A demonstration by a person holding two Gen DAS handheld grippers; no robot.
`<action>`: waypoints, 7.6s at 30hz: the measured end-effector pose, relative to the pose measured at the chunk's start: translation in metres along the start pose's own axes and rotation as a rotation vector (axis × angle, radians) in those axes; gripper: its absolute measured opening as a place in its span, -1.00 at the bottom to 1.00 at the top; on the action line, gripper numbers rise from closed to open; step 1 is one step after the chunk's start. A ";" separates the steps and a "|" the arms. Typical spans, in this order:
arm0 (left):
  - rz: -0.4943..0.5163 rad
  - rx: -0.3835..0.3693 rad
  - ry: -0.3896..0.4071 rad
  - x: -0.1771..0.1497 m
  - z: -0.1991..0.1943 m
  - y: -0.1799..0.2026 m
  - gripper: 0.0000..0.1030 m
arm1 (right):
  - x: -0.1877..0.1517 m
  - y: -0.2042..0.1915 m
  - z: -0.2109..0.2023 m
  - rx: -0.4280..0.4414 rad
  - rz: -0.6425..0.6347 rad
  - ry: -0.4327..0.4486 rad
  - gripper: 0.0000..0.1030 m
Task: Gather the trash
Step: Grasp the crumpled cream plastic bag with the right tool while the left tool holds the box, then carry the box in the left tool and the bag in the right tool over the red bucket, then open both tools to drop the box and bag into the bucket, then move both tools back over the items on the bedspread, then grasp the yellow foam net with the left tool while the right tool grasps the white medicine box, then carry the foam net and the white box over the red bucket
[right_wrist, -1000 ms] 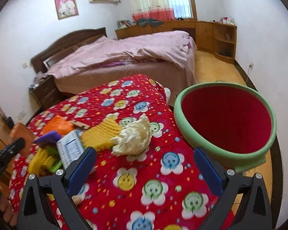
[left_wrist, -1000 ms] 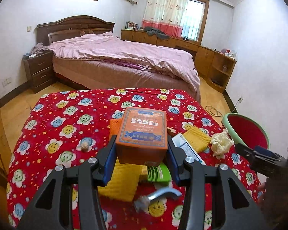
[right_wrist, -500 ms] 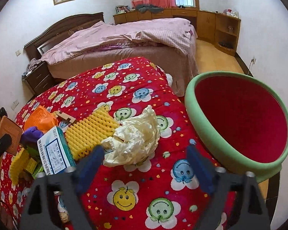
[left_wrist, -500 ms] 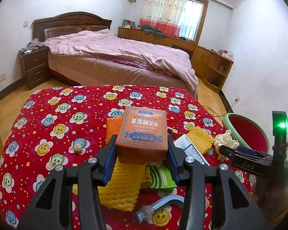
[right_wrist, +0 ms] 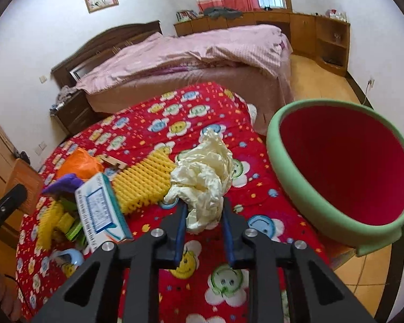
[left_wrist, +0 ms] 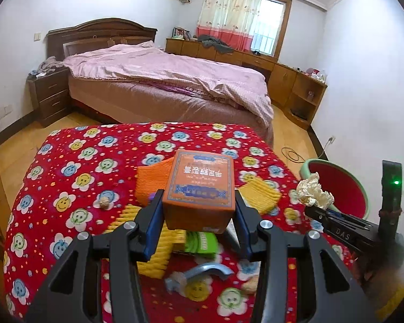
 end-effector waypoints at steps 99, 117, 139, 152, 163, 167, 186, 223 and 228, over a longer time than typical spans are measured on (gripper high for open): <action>0.107 -0.082 -0.103 0.008 -0.001 0.095 0.16 | -0.009 0.064 -0.113 0.029 0.106 0.160 0.06; -0.010 0.104 -0.175 -0.014 0.017 -0.019 0.16 | -0.011 -0.003 -0.073 0.095 0.012 0.078 0.13; -0.021 0.185 -0.264 -0.045 0.058 -0.061 0.16 | -0.021 -0.052 -0.003 0.147 -0.078 -0.084 0.35; -0.082 0.170 -0.260 -0.044 0.055 -0.080 -0.39 | -0.028 -0.081 0.037 0.168 -0.163 -0.180 0.40; -0.176 0.157 -0.258 -0.043 0.044 -0.095 -0.56 | -0.031 -0.090 0.055 0.156 -0.190 -0.199 0.15; -0.203 0.160 -0.250 -0.043 0.039 -0.101 -0.59 | -0.031 -0.088 0.055 0.154 -0.193 -0.192 0.12; -0.194 0.140 -0.176 -0.033 0.002 -0.091 -0.62 | -0.032 -0.085 0.010 0.193 -0.169 -0.109 0.11; 0.094 -0.036 -0.159 -0.006 0.012 0.080 -0.62 | -0.020 0.038 -0.089 0.092 0.038 0.115 0.11; 0.149 -0.072 -0.166 -0.004 0.021 0.112 -0.62 | -0.018 0.063 -0.098 0.060 0.079 0.134 0.11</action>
Point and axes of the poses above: each gripper's, at about its wrist camera, not at the fingertips, and z roughly the way its jaws point, y to its right, x to its top, the point moved 1 cm from there along z, roughly the way its jaws point, and after that the axes turned 8 degrees about x, right-handed, at the moved point
